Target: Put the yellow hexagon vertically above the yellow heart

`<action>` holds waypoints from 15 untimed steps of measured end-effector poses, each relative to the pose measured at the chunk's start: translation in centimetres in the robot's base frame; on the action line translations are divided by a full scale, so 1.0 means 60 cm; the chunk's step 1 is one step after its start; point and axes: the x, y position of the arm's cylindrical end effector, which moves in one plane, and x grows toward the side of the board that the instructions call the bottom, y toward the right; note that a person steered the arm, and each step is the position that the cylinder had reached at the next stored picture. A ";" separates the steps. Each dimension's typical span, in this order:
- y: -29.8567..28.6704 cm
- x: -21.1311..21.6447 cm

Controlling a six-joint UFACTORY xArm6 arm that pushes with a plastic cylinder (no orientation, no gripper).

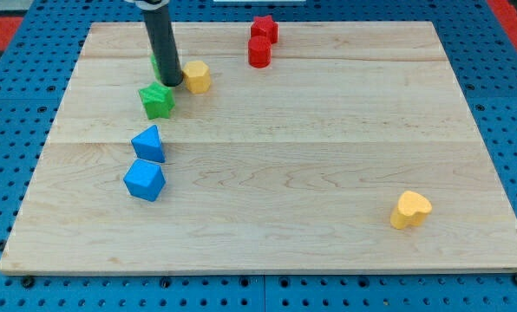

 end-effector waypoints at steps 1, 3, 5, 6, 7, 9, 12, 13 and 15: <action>0.087 0.007; 0.097 -0.073; 0.275 0.023; 0.329 0.163; 0.314 0.112; 0.413 0.120; 0.270 0.174; 0.331 0.232; 0.397 0.213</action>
